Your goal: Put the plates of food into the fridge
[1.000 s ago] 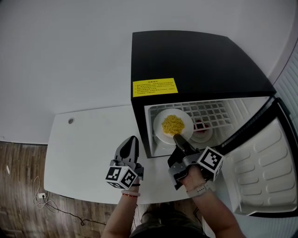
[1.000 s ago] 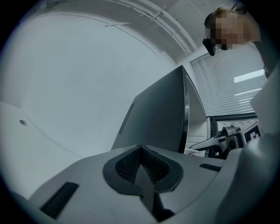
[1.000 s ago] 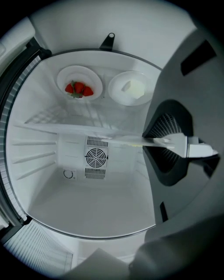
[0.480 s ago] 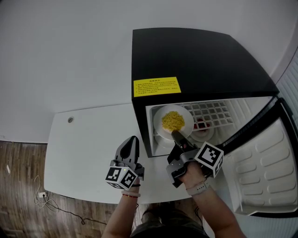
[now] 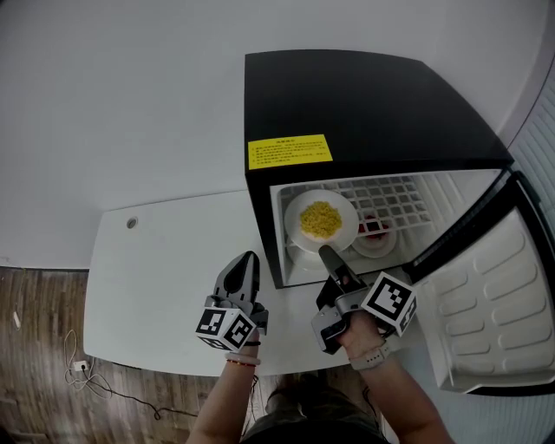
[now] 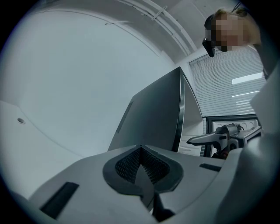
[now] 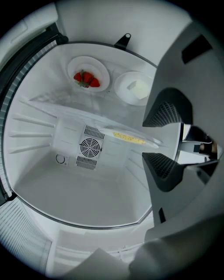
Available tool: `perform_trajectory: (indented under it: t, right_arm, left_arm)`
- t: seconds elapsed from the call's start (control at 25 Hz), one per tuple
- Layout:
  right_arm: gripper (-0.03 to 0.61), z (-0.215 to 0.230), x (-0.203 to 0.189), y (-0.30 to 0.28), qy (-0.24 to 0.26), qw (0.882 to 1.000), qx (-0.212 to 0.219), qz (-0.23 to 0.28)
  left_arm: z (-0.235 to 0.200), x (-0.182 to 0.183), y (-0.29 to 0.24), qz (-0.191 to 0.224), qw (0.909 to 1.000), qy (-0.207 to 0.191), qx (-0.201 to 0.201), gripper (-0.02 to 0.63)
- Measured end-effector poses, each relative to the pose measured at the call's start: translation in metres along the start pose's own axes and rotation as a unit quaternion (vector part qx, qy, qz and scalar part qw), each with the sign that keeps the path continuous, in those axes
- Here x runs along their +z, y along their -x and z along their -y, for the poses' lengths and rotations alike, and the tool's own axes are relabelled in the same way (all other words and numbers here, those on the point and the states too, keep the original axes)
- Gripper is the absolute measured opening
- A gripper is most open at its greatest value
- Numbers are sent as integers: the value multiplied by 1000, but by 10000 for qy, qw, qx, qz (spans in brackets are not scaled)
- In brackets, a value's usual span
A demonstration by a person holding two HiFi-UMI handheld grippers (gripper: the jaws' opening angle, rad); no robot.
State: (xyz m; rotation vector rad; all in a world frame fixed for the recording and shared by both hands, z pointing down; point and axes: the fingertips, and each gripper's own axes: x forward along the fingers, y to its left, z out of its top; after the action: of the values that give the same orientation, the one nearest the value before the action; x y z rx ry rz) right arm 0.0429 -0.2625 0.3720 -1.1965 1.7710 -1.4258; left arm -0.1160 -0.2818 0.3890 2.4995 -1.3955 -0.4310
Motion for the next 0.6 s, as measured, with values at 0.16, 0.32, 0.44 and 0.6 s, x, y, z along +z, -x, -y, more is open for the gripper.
perform_trajectory:
  t: [0.16, 0.32, 0.44, 0.6]
  right_arm:
    - [161, -5, -6, 16, 160, 9998, 114, -17]
    - [161, 0, -17, 31, 260, 9994, 125, -171]
    - [161, 1, -24, 43, 625, 9977, 122, -236]
    - [152, 3, -27, 60, 1457, 9891, 75, -197]
  left_arm:
    - [7, 1, 3, 5, 10000, -15, -73, 6]
    - [14, 0, 10, -31, 9999, -16, -130, 6]
    - [19, -1, 16, -60, 9998, -30, -173, 6]
    - [27, -1, 27, -91, 9996, -54, -251, 6]
